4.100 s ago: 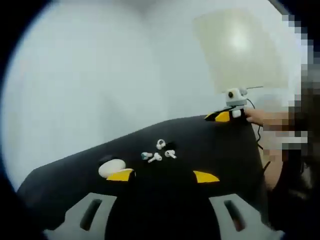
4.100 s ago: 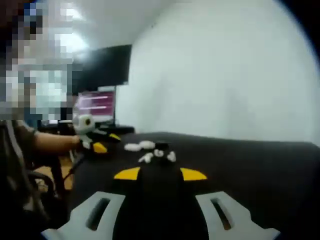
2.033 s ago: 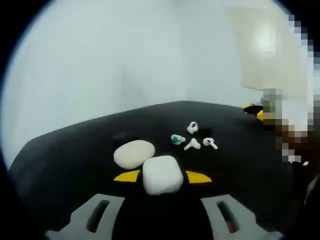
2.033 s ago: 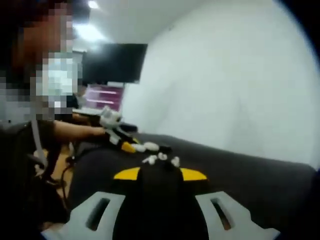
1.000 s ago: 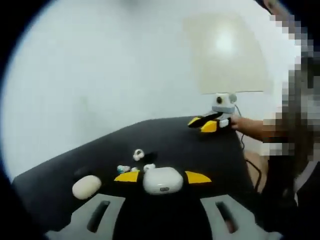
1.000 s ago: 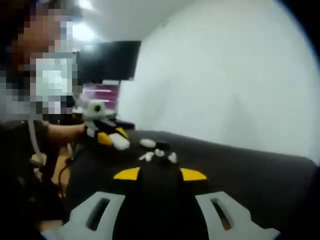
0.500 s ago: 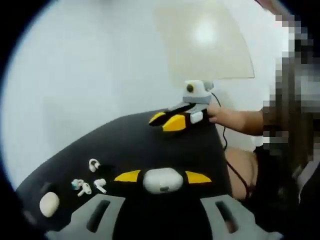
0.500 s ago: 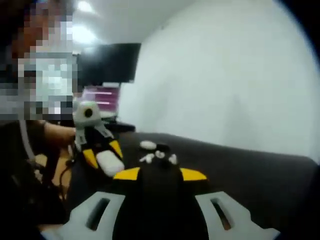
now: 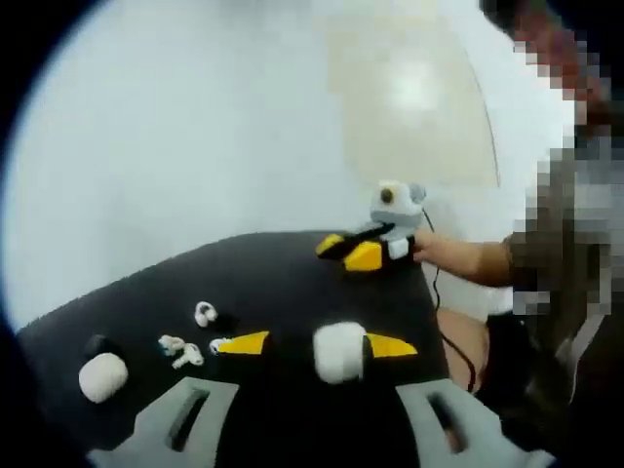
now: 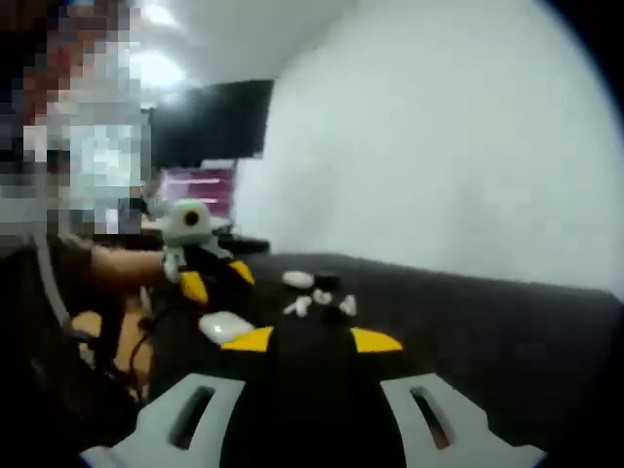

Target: Pick up three earphones and place each one into its charging case using tactile feedback, ensure that each earphone is properly inserted and securely positioned inside the case.

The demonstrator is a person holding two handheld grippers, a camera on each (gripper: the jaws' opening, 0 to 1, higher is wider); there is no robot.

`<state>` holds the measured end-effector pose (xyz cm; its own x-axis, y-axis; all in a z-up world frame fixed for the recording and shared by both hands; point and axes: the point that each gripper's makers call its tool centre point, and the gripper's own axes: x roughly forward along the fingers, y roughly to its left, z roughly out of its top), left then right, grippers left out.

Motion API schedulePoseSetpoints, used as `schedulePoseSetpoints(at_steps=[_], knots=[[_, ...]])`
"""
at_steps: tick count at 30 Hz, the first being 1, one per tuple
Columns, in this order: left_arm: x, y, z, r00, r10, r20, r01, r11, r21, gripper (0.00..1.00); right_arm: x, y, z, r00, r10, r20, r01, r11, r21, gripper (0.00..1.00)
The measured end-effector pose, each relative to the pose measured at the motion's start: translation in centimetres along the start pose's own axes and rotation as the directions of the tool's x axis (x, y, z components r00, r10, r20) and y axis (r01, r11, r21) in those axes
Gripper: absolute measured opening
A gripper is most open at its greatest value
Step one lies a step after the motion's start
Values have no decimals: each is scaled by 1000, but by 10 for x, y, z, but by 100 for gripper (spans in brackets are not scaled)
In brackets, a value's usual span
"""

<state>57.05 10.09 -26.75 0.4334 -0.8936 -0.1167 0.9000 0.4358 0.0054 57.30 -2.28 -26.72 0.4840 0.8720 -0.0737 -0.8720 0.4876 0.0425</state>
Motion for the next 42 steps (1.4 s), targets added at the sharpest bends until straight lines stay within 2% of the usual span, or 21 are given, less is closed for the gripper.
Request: schedulePoseSetpoints(at_steps=[3, 4, 6, 7, 8, 9, 10, 12, 14, 15, 21, 24, 28, 32, 34, 37, 39, 42], knots=[[-3, 17, 2, 1000, 10, 29, -9, 1000, -20, 26, 4, 39, -1, 995, 92, -43, -85, 988, 132, 26], [-2, 18, -1, 1000, 8, 28, -7, 1000, -22, 24, 6, 50, -5, 991, 113, -69, -103, 985, 137, 27], [-2, 16, -12, 1000, -5, 15, 4, 1000, 29, 21, 11, 66, -16, 985, 116, -125, -100, 987, 128, 28], [-3, 11, -20, 999, -10, -39, 14, 995, 95, 15, 15, 76, -21, 981, 127, -144, -112, 987, 112, 28], [-2, 5, -21, 998, -22, -53, 29, 990, 137, 9, 17, 85, -25, 974, 152, -168, -132, 983, 126, 28], [-1, 2, -23, 998, -33, -52, 41, 988, 147, 5, 21, 93, -27, 967, 180, -181, -155, 977, 145, 28], [1, -4, -27, 996, -54, -70, 64, 988, 140, 5, 24, 96, -27, 966, 188, -179, -160, 974, 162, 28], [2, -11, -44, 982, -93, -163, 111, 988, 110, 6, 33, 100, -31, 956, 210, -204, -173, 967, 187, 28], [4, -16, -52, 973, -116, -200, 140, 984, 113, 6, 39, 100, -36, 949, 212, -231, -172, 968, 183, 29], [5, -17, -52, 973, -113, -202, 139, 984, 116, 8, 42, 95, -40, 948, 192, -255, -154, 975, 162, 30], [6, -27, -51, 969, -157, -190, 183, 975, 130, 15, 43, 79, -44, 949, 166, -268, -126, 979, 161, 31], [7, -33, -50, 967, -177, -184, 206, 966, 155, 14, 42, 70, -47, 949, 142, -282, -101, 983, 153, 34], [6, -34, -49, 969, -168, -184, 202, 961, 187, 13, 47, 68, -46, 955, 144, -258, -101, 980, 173, 42], [5, -35, -49, 968, -167, -188, 204, 960, 193, 11, 54, 68, -46, 950, 148, -274, -106, 981, 163, 45], [5, -36, -49, 967, -169, -188, 206, 959, 197, 11, 60, 67, -41, 952, 159, -262, -121, 980, 157, 48], [5, -35, -49, 967, -173, -189, 207, 962, 178, 11, 68, 63, -38, 948, 165, -272, -129, 981, 144, 48], [4, -32, -48, 970, -157, -185, 190, 966, 175, 13, 65, 64, -36, 947, 165, -276, -131, 982, 135, 48], [3, -31, -47, 971, -156, -180, 187, 967, 175, 12, 55, 62, -29, 956, 138, -259, -113, 987, 110, 48]])
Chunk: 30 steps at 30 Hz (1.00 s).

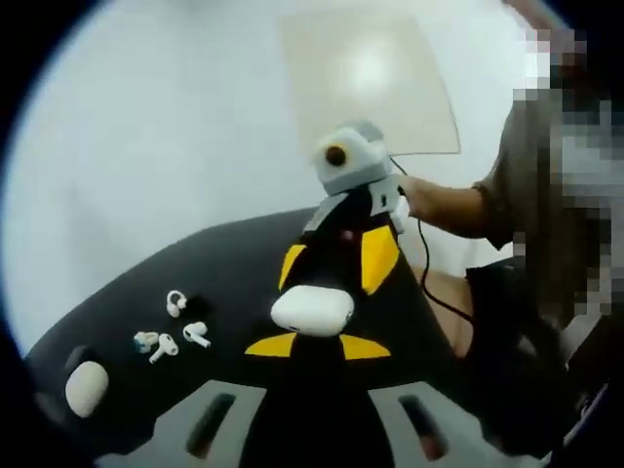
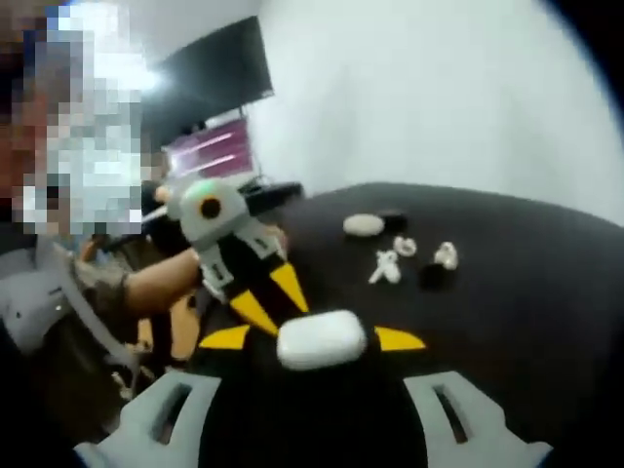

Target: Pick up three earphones and place each one into its charging case using tactile feedback, ensure that each earphone is properly inserted and securely positioned inside the case.

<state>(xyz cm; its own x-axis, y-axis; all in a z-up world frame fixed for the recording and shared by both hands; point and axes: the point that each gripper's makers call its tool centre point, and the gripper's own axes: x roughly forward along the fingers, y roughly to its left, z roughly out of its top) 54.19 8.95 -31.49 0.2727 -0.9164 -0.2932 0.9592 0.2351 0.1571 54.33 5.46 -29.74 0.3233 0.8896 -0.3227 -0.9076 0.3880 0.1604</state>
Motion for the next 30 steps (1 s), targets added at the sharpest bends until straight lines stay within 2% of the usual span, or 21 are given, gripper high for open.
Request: schedulePoseSetpoints(at_steps=[2, 5, 6, 11, 15, 19, 22, 23, 27, 29, 30], knots=[[0, 0, -1, 1000, -4, -6, 4, 1000, 2, 12, -10, 3, 0, 1000, -10, 11, 10, 1000, -12, 46], [1, -2, -2, 1000, -13, -12, 13, 1000, 1, 10, -14, 23, -3, 995, 93, 37, -95, 994, 62, 42], [1, -3, -2, 1000, -17, -12, 17, 1000, 1, 9, -12, 24, -4, 994, 100, 40, -103, 991, 85, 42], [1, -5, -2, 1000, -21, -14, 21, 1000, 10, 8, 2, 13, -7, 998, 63, 22, -64, 995, 78, 42], [2, -12, -1, 999, -47, -8, 47, 998, 48, 7, 12, 10, -1, 996, 81, 25, -83, 994, 70, 44], [3, -18, 1, 997, -79, 9, 78, 995, 62, 7, 25, 11, 9, 987, 149, 64, -155, 983, 100, 44], [1, -17, 2, 996, -84, 12, 84, 996, 42, 10, 29, 3, 10, 987, 150, 59, -156, 981, 113, 43], [-1, -16, 4, 996, -82, 23, 81, 996, 34, 11, 27, -1, 10, 990, 127, 67, -134, 985, 111, 43], [-11, 3, 23, 992, 6, 130, -1, 999, -40, 11, 15, -4, 7, 991, 97, 89, -108, 985, 133, 41], [-17, 26, 24, 983, 123, 136, -114, 991, -69, 12, 10, -2, -1, 995, 81, 64, -88, 990, 111, 41], [-18, 33, 22, 980, 151, 130, -141, 987, -83, 14, 8, 0, -7, 996, 78, 31, -80, 994, 76, 41]])
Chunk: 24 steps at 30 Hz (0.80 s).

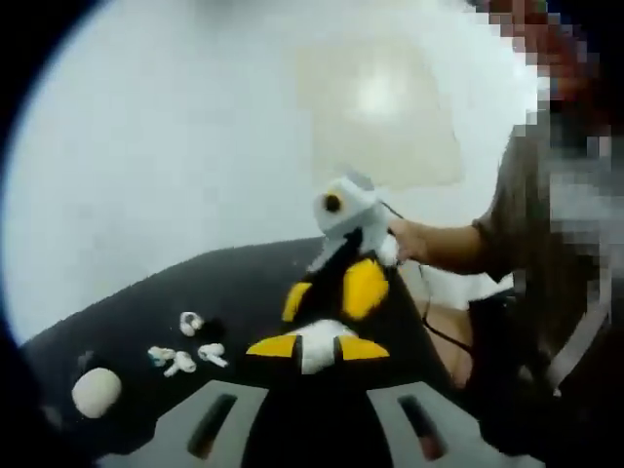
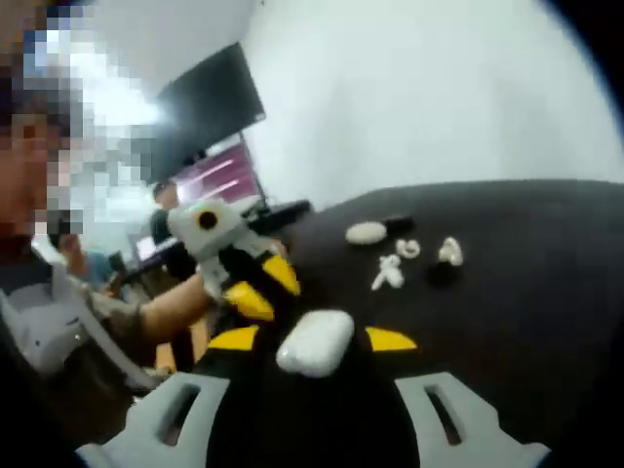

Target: Pick up three earphones and place each one into its charging case using tactile feedback, ensure that each earphone is properly inserted and securely positioned inside the case.

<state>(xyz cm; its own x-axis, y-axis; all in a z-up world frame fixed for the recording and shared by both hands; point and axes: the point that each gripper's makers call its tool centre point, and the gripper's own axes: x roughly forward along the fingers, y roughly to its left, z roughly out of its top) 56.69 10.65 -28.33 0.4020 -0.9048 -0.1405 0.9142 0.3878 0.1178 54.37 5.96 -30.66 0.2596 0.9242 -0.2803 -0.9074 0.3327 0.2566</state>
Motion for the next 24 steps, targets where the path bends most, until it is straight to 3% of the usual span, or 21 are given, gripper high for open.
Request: schedulePoseSetpoints(at_steps=[4, 7, 9, 12, 13, 16, 18, 20, 23, 24], knots=[[9, -5, -5, 998, -69, -4, 67, 983, -174, 36, 2, 9, -10, 998, -40, -51, 33, 991, -128, 44], [14, -11, -11, 993, -110, -32, 100, 972, -213, 47, 7, 11, -15, 994, -72, -84, 52, 974, -222, 45], [16, -19, -24, 984, -148, -100, 125, 971, -203, 46, 8, 9, -16, 991, -93, -92, 67, 964, -258, 45], [19, -34, -34, 964, -217, -152, 183, 960, -212, 46, 6, 5, -17, 990, -105, -93, 78, 962, -263, 44], [19, -33, -30, 969, -207, -133, 179, 964, -196, 45, 4, 0, -17, 989, -121, -89, 94, 960, -264, 44], [15, -37, -29, 965, -228, -129, 198, 957, -211, 41, -7, -16, -15, 980, -183, -80, 156, 951, -268, 42], [14, -42, -31, 963, -231, -140, 205, 962, -178, 41, -15, -26, -14, 973, -216, -78, 189, 947, -258, 41], [14, -44, -31, 963, -229, -143, 204, 964, -171, 40, -24, -40, -13, 960, -272, -60, 250, 937, -244, 40], [13, -44, -31, 961, -232, -149, 205, 963, -177, 29, -39, -64, -8, 931, -366, -18, 356, 916, -186, 32], [12, -42, -31, 963, -224, -151, 197, 965, -172, 27, -41, -65, -7, 934, -356, -15, 346, 919, -190, 32]])
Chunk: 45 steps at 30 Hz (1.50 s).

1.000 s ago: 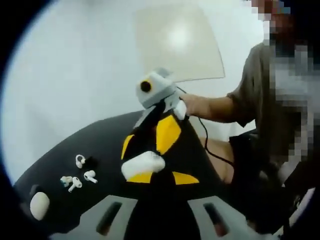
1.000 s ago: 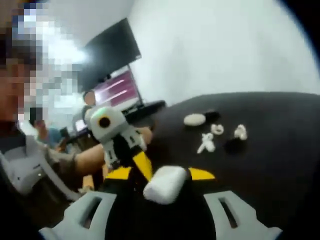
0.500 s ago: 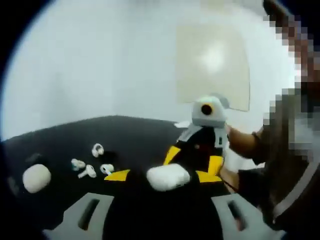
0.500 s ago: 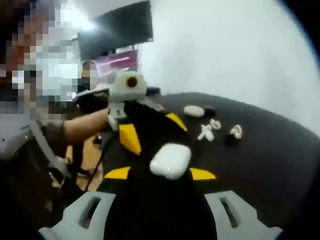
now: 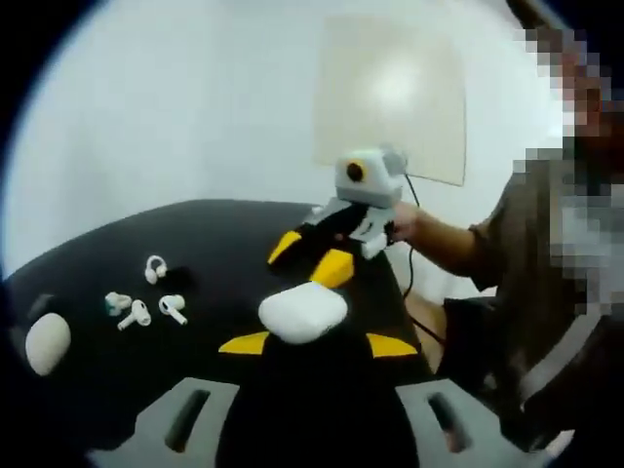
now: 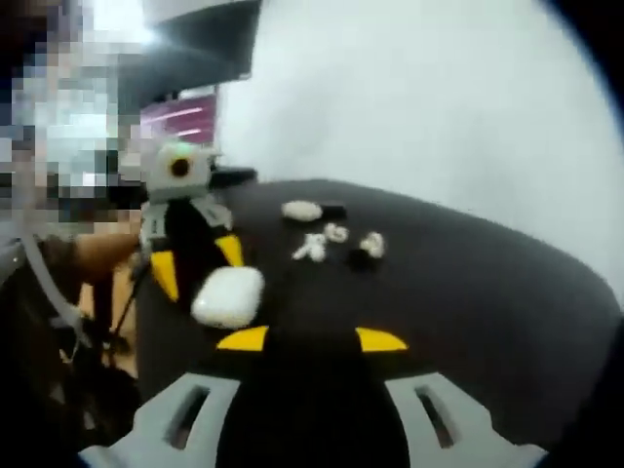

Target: Pick up three earphones and place each one into its charging case using tactile feedback, ensure that each earphone is properly inserted and securely positioned inside the case.

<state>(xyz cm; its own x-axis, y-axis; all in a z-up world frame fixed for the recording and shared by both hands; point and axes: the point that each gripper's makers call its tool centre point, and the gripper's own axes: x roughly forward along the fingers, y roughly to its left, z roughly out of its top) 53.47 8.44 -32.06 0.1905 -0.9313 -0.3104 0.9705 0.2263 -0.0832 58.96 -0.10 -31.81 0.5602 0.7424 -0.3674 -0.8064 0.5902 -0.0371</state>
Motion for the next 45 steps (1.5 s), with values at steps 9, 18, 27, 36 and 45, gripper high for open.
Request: schedulePoseSetpoints(at_steps=[9, 18, 27, 36, 45], knots=[[0, 6, 1, 1000, 22, 9, -22, 999, 27, 31, 5, 76, 10, 962, 270, 32, -266, 960, -87, 44], [-1, 6, 1, 1000, 14, 9, -15, 1000, 23, 28, 13, 57, 9, 976, 218, 23, -217, 975, -57, 42], [-1, 11, 2, 999, 43, 11, -43, 999, 30, 27, 4, 42, 14, 955, 279, 101, -290, 948, 130, 35], [1, 16, 3, 998, 65, 23, -67, 996, 63, 33, 28, 42, 18, 913, 402, 63, -397, 846, 356, 34], [1, 15, 3, 998, 64, 22, -66, 994, 89, 33, 30, 60, 18, 899, 435, 49, -436, 882, 180, 34]])
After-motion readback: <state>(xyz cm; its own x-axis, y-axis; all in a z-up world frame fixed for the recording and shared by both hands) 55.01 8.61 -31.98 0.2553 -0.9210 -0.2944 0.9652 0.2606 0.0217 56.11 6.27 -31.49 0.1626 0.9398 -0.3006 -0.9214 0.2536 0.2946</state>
